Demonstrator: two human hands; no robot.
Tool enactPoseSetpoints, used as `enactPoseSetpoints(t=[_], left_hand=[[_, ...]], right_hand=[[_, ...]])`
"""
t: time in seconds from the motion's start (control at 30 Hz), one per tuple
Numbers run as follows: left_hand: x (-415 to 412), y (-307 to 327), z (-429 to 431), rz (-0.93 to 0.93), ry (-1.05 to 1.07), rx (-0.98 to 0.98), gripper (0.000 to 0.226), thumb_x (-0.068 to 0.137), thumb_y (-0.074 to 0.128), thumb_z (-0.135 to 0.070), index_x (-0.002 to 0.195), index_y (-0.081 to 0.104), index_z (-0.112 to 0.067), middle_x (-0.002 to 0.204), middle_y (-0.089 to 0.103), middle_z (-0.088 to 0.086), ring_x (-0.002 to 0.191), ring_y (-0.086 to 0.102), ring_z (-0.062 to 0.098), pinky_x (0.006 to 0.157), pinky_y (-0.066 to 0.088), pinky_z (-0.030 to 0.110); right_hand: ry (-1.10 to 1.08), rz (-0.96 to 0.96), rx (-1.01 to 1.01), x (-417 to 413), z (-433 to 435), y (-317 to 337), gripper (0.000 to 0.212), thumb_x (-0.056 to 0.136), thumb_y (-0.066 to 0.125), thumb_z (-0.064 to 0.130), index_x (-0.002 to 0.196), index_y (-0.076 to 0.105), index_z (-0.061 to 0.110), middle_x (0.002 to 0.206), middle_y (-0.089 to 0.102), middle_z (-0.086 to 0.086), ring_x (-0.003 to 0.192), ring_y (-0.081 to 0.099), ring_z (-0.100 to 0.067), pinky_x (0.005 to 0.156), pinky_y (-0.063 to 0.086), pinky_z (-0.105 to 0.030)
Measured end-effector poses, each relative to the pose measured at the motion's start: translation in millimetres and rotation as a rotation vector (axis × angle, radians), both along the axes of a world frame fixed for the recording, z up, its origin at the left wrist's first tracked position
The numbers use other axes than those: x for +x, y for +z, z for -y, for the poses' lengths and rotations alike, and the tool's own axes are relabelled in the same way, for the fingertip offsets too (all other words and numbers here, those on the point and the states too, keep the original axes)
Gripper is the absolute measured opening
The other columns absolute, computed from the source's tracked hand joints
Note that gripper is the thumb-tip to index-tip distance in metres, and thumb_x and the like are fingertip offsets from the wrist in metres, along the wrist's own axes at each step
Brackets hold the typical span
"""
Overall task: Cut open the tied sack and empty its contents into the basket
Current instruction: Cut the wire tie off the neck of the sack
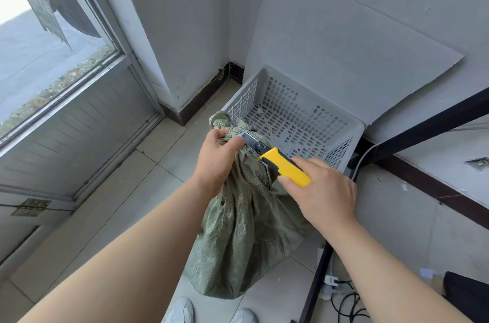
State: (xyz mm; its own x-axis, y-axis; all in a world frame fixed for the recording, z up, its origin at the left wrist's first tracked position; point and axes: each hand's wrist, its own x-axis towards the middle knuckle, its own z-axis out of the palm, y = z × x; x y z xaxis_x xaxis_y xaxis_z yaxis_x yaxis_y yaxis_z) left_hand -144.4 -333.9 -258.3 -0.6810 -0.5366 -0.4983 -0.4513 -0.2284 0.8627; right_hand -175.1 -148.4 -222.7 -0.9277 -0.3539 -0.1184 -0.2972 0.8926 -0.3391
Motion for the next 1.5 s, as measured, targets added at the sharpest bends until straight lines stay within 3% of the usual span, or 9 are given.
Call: enactPoseSetpoints(t=[0.13,0.43,0.77,0.93,1.07,1.13,1.23,1.33,1.5], left_hand=[[-1.6,0.8,-4.9,0.0,0.076,-0.115,0.03,0.088,0.059,-0.048,0.09,0.052,-0.02,0.073,0.048,-0.004,0.062,0.043,0.013,0.058,0.036,0.028],[-6.9,-1.2,-9.6,-0.009,0.202,-0.068,0.029,0.086,0.059,-0.02,0.067,0.038,-0.021,0.054,0.034,-0.004,0.044,0.026,0.014,0.044,0.023,0.027],[-8.8,1.7,-9.8,0.009,0.242,-0.079,0.034,0.085,0.057,-0.015,0.063,0.031,-0.019,0.054,0.031,-0.003,0.046,0.025,0.013,0.044,0.024,0.025],[-6.8,4.4,-10.8,-0.013,0.204,-0.03,0.016,0.087,0.053,-0.013,0.079,0.04,-0.018,0.054,0.033,-0.002,0.041,0.025,0.013,0.038,0.022,0.02],[-7.6,7.5,-8.9,-0.043,0.118,0.064,0.02,0.079,0.047,-0.018,0.084,0.06,-0.032,0.075,0.054,0.013,0.061,0.043,0.027,0.057,0.037,0.04],[-8.7,6.9,-8.0,-0.032,0.116,0.064,0.03,0.082,0.046,-0.016,0.085,0.071,-0.032,0.085,0.062,0.011,0.068,0.049,0.027,0.065,0.045,0.042],[-6.0,6.1,-6.6,-0.003,0.105,0.072,0.03,0.085,0.048,-0.02,0.087,0.075,-0.031,0.106,0.072,0.004,0.094,0.067,0.023,0.092,0.055,0.045],[-0.4,6.9,-9.9,-0.009,0.049,0.12,0.027,0.088,0.048,-0.023,0.098,0.073,-0.021,0.108,0.072,0.01,0.103,0.067,0.028,0.096,0.052,0.048],[5.4,1.2,-12.9,-0.081,-0.016,0.257,0.027,0.095,0.054,-0.018,0.119,0.064,-0.012,0.107,0.072,0.014,0.097,0.069,0.025,0.094,0.053,0.041]], right_hand=[[0.007,-0.002,-0.004,-0.4,3.2,2.6,0.046,0.081,0.058,0.056,0.124,0.06,0.038,0.108,0.066,0.013,0.097,0.063,-0.02,0.075,0.041,-0.03],[-0.019,-0.095,-0.054,11.4,-0.1,-4.5,0.04,0.075,0.066,0.053,0.112,0.067,0.037,0.093,0.067,0.009,0.082,0.066,-0.024,0.068,0.044,-0.03],[-0.028,-0.157,-0.072,13.6,-1.2,-7.2,0.039,0.073,0.071,0.051,0.108,0.07,0.034,0.092,0.07,0.011,0.078,0.067,-0.022,0.065,0.044,-0.029],[-0.016,-0.199,-0.083,13.9,-2.6,-7.2,0.037,0.071,0.074,0.049,0.104,0.071,0.033,0.085,0.07,0.009,0.069,0.067,-0.024,0.062,0.045,-0.03],[-0.011,-0.167,-0.076,12.6,-3.5,-4.1,0.037,0.074,0.07,0.051,0.107,0.069,0.036,0.087,0.069,0.009,0.073,0.067,-0.025,0.064,0.045,-0.031],[-0.017,-0.138,-0.075,11.5,-3.4,-2.7,0.039,0.075,0.067,0.054,0.11,0.067,0.037,0.092,0.069,0.009,0.078,0.066,-0.025,0.067,0.045,-0.031],[-0.021,-0.122,-0.075,11.0,-4.4,-2.1,0.038,0.076,0.065,0.054,0.111,0.067,0.039,0.094,0.068,0.01,0.08,0.066,-0.024,0.068,0.044,-0.031],[-0.027,-0.11,-0.083,11.7,-6.9,-1.6,0.037,0.076,0.067,0.052,0.11,0.067,0.038,0.091,0.068,0.009,0.079,0.066,-0.024,0.066,0.042,-0.029],[-0.049,-0.085,-0.044,9.3,-11.1,-0.8,0.04,0.077,0.064,0.053,0.114,0.065,0.039,0.1,0.068,0.01,0.087,0.066,-0.024,0.071,0.047,-0.032]])
